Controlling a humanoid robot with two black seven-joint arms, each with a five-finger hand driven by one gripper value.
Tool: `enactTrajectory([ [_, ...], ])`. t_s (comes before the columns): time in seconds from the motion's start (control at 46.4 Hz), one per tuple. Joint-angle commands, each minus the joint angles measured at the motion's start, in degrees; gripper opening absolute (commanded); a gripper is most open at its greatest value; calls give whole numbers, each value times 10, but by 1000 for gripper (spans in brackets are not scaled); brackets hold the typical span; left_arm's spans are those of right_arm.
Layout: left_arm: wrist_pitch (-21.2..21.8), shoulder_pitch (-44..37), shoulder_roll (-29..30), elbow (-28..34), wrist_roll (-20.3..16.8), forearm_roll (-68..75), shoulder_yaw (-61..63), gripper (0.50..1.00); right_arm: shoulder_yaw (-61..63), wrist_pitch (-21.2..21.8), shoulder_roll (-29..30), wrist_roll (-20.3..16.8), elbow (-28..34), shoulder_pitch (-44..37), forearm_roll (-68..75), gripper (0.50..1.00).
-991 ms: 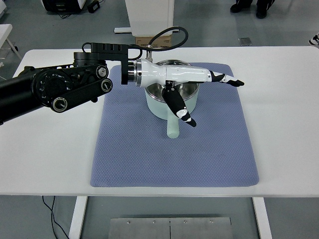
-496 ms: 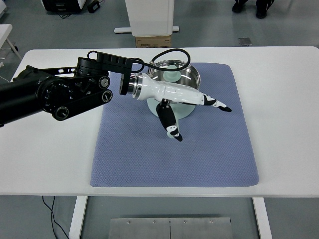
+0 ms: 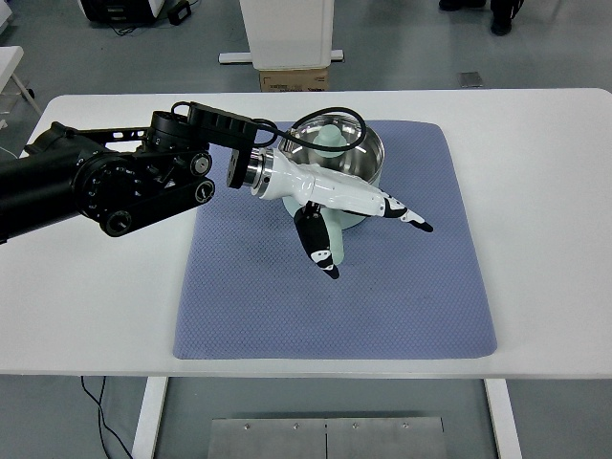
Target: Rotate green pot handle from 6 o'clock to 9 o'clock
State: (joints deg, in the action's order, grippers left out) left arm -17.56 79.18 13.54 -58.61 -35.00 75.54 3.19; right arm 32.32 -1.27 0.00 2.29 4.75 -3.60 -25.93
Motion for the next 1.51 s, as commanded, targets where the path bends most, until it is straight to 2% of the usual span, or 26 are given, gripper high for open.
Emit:
enactTrajectory([
  [0.0,0,3,0,0,0,8,5,1000,0,0,0,0,0,0,0,1000],
  [0.452,-10,14,-31,0,0,15,16,1000,0,0,0,0,0,0,0,1000],
  [0.689,-41,28,-36,0,0,18,31,1000,0,0,0,0,0,0,0,1000],
  [1.487,-46,34,-35,1,0,88,57,1000,0,0,0,0,0,0,0,1000],
])
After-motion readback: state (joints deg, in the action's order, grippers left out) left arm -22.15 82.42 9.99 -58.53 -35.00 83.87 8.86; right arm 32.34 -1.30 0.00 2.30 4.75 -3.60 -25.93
